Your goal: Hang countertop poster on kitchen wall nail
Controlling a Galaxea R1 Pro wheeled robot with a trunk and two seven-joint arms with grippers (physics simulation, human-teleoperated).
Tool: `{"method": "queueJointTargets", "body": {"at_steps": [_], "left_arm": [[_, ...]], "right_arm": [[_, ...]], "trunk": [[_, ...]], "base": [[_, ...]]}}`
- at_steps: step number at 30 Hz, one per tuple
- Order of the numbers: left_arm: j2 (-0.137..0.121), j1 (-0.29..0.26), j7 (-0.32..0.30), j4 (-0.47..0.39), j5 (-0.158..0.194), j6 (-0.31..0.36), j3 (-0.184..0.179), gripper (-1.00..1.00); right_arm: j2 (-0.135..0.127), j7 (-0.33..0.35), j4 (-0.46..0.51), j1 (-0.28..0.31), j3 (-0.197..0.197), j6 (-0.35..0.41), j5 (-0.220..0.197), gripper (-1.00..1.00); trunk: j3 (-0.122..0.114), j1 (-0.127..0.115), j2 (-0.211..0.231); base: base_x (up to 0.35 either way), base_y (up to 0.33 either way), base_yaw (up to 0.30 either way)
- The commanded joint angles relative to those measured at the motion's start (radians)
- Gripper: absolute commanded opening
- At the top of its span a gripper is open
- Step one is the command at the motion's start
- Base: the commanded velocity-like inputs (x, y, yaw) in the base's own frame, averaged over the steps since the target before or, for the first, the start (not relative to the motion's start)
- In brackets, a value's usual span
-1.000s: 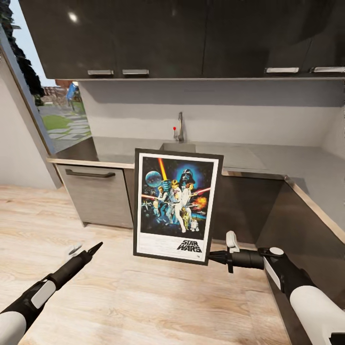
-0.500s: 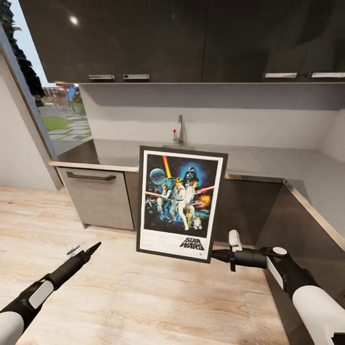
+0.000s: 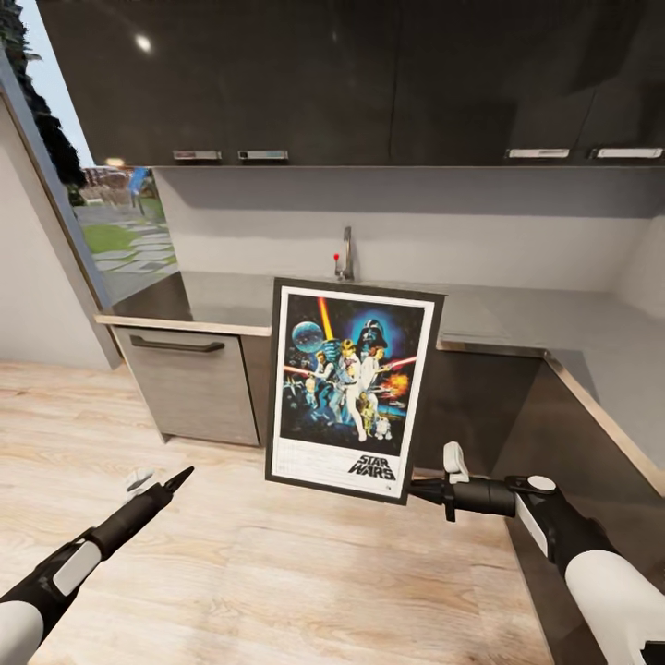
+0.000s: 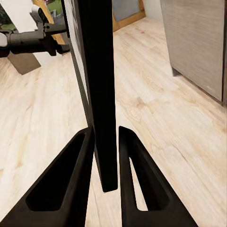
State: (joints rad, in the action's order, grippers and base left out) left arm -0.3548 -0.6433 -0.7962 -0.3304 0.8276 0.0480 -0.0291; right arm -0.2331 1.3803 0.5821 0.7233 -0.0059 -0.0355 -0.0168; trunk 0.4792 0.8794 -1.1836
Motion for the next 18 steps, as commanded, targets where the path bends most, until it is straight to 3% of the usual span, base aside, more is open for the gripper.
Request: {"method": "queueJointTargets", "body": {"at_steps": [1, 7, 11, 13, 18], "left_arm": [[-0.001, -0.001, -0.005, 0.003, 0.008, 0.005, -0.003, 1.0], [-0.001, -0.001, -0.01, 0.008, 0.008, 0.005, -0.003, 1.0], [-0.001, -0.001, -0.011, 0.008, 0.008, 0.006, -0.003, 1.0], [-0.001, -0.001, -0.011, 0.009, 0.008, 0.006, -0.003, 1.0], [-0.001, -0.001, -0.011, 0.009, 0.008, 0.006, -0.003, 1.0]], "right_arm": [[0.0, 0.004, 0.0, 0.001, -0.01, -0.001, -0.002, -1.0], [0.002, -0.003, 0.001, 0.001, -0.059, 0.0, 0.0, -1.0], [0.003, -0.11, 0.0, 0.001, -0.069, 0.015, -0.002, -1.0], [0.003, -0.163, 0.001, 0.001, -0.072, 0.087, -0.004, -1.0], [0.001, -0.169, 0.004, 0.001, -0.071, 0.112, -0.005, -1.0]], "trunk": [[-0.002, -0.004, 0.007], [-0.021, -0.027, 0.049], [-0.034, -0.042, 0.077], [-0.04, -0.05, 0.091], [-0.055, -0.069, 0.126]], "base": [[0.0, 0.0, 0.0], [0.0, 0.0, 0.0], [0.0, 0.0, 0.0], [0.0, 0.0, 0.0], [0.0, 0.0, 0.0]]}}
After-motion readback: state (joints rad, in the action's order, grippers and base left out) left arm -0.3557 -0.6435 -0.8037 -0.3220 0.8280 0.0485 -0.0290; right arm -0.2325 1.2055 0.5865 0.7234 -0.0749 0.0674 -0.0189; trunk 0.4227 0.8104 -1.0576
